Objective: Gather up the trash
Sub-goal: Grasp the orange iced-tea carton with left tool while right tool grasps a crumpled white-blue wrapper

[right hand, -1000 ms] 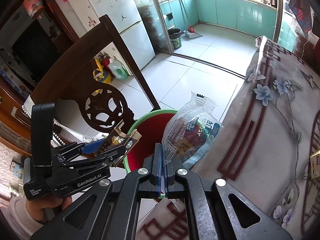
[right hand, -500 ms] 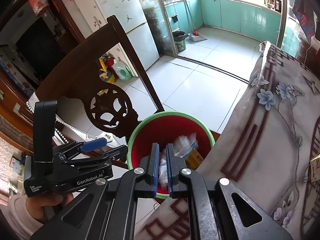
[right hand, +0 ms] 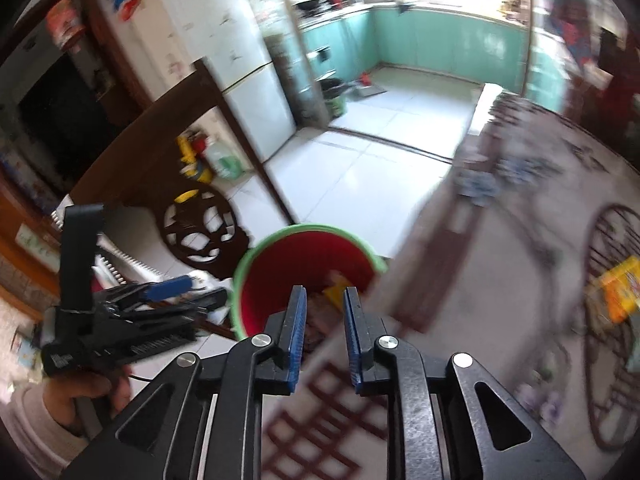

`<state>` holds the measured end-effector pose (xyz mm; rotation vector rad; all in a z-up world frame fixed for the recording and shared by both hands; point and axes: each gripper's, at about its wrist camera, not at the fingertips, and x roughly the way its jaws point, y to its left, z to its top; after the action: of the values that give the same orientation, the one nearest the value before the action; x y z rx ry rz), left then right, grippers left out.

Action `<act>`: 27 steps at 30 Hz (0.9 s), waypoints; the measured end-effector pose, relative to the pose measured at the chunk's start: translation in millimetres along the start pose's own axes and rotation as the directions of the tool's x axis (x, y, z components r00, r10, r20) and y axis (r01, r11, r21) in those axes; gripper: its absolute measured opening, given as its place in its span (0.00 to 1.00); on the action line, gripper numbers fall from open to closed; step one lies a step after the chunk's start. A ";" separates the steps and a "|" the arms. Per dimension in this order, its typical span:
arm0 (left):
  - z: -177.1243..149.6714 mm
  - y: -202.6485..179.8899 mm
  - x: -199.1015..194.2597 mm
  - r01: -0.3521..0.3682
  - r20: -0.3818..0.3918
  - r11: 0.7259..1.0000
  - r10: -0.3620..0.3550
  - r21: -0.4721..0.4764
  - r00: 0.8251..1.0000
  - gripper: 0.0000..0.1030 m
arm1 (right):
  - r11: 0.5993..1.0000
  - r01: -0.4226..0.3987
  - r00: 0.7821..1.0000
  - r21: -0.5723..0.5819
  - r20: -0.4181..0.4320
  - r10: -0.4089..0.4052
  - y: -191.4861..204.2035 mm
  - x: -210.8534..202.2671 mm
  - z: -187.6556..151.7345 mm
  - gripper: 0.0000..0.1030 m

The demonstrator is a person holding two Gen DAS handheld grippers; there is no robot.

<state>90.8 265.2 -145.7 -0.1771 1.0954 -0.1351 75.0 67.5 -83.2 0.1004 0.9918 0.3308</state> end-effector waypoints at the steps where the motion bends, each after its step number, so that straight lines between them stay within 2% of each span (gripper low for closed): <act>1: -0.6 -2.8 -0.5 0.002 0.000 1.000 -0.002 0.007 1.000 0.57 | 0.999 0.027 1.000 0.023 0.007 -0.027 -13.1 -7.7 -5.0 0.18; 4: -1.8 -18.4 -1.7 0.010 -0.007 0.999 -0.010 0.037 1.000 0.57 | 0.981 0.155 0.987 0.117 0.009 -0.158 -73.6 -39.0 -26.5 0.18; 7: -3.4 -38.6 -4.3 0.020 -0.004 0.997 -0.019 0.075 1.000 0.57 | 0.942 0.259 0.964 0.215 -0.003 -0.264 -136.7 -68.8 -42.6 0.20; 9: -5.1 -56.1 -6.5 0.022 0.003 0.994 -0.022 0.103 1.000 0.57 | 0.905 0.314 0.946 0.287 -0.012 -0.325 -183.0 -89.0 -50.9 0.26; 11: -6.9 -79.2 -9.5 0.026 0.014 0.992 -0.028 0.125 0.999 0.57 | 0.870 0.368 0.924 0.328 -0.024 -0.382 -227.1 -102.5 -55.3 0.49; 13: -8.9 -103.7 -12.6 0.041 0.019 0.990 -0.044 0.137 0.999 0.57 | 0.843 0.416 0.902 0.340 -0.032 -0.431 -266.5 -105.5 -55.6 0.55; 16: -13.2 -140.9 -15.5 0.064 0.022 0.985 -0.069 0.160 0.997 0.57 | 0.837 0.431 0.899 0.336 -0.082 -0.430 -316.8 -91.9 -52.5 0.55; 19: -18.3 -188.1 -14.0 0.078 0.027 0.976 -0.085 0.204 0.996 0.59 | 0.853 0.437 0.899 0.286 -0.147 -0.412 -356.4 -62.7 -50.8 0.55; 24: -21.0 -253.5 -6.5 0.102 0.029 0.959 -0.114 0.266 0.993 0.61 | 0.871 0.419 0.905 0.256 -0.189 -0.380 -389.9 -28.1 -61.8 0.55; 25: -20.1 -267.2 -3.9 0.110 0.028 0.952 -0.123 0.285 0.992 0.61 | 0.876 0.403 0.913 0.266 -0.185 -0.364 -394.9 -25.4 -62.4 0.54; 27: -17.7 -292.8 1.4 0.115 0.030 0.938 -0.132 0.328 0.991 0.66 | 0.889 0.352 0.935 0.292 -0.162 -0.317 -403.3 -24.4 -64.7 0.40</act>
<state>69.3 -22.7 -93.6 0.0478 0.9947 -0.4200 100.7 -326.0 -192.7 0.2006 1.1456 -0.1463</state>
